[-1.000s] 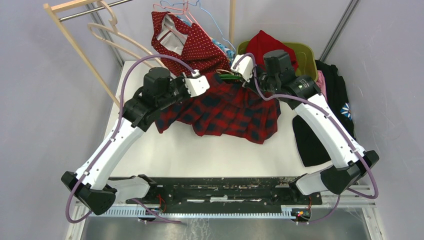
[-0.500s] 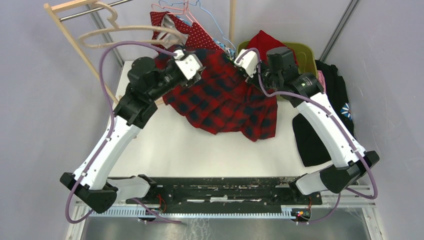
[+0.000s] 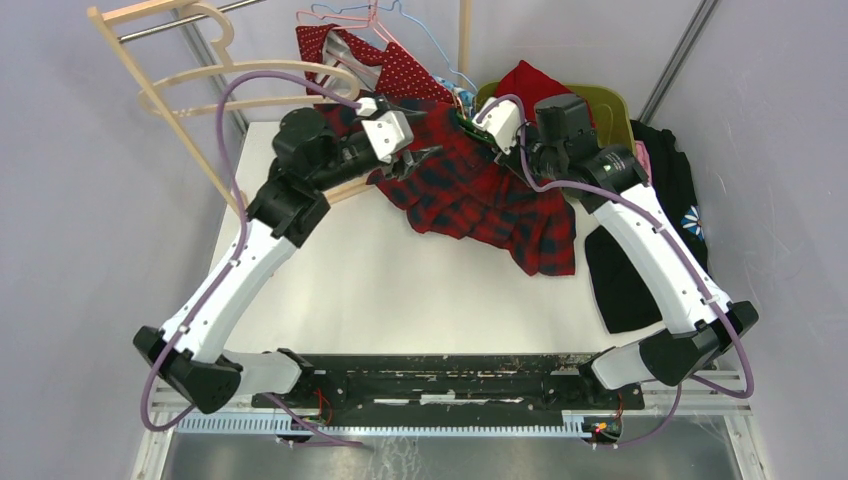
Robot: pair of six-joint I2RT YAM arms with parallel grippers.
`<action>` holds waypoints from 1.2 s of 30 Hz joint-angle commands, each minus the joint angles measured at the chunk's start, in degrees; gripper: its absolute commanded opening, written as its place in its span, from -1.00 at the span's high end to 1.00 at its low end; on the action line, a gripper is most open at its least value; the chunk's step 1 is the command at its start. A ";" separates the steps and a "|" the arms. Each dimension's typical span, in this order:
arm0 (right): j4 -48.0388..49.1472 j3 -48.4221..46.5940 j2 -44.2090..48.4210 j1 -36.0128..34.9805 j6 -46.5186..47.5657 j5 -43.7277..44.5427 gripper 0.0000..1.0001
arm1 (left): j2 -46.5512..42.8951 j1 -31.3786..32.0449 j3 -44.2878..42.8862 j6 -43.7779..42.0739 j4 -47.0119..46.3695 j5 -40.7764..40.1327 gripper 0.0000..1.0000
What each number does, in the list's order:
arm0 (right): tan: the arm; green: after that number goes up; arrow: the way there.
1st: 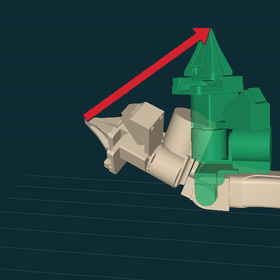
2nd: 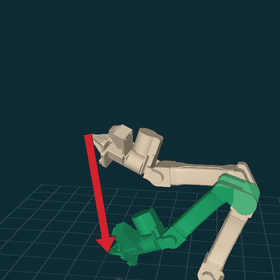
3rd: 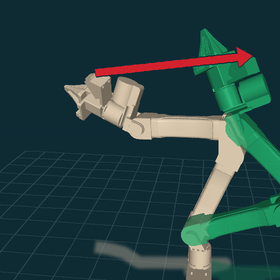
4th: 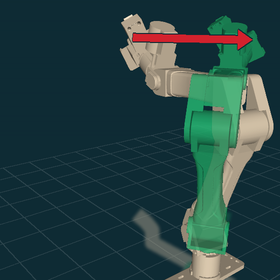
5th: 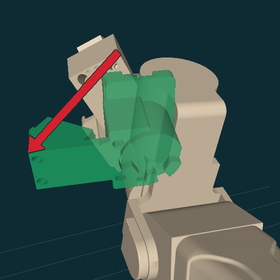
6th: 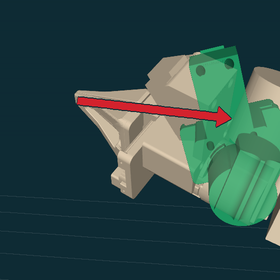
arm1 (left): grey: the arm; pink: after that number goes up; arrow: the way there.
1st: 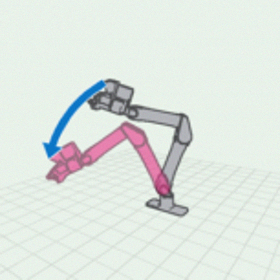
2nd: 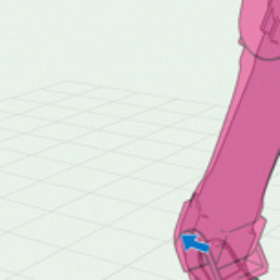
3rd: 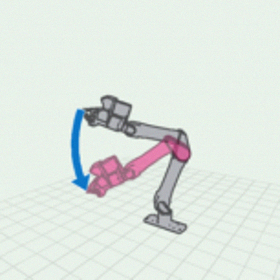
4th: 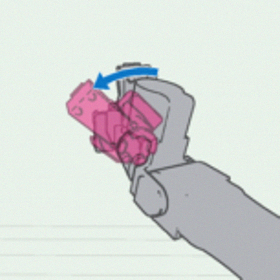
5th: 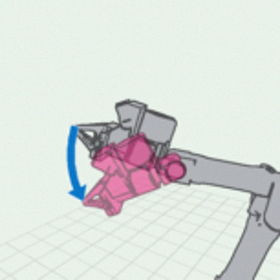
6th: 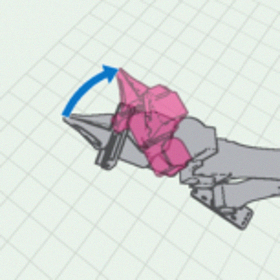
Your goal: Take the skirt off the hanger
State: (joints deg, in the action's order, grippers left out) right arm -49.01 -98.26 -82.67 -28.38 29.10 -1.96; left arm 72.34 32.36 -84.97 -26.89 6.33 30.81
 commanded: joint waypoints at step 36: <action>8.59 0.92 1.14 -3.03 -2.84 7.21 0.99 | 8.37 1.30 2.80 39.72 -14.36 -11.56 0.00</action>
State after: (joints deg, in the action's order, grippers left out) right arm -49.82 -96.14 -82.59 -30.52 27.27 1.28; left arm 80.09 33.15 -81.14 5.21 -7.51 24.91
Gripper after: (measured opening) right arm 0.136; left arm 0.478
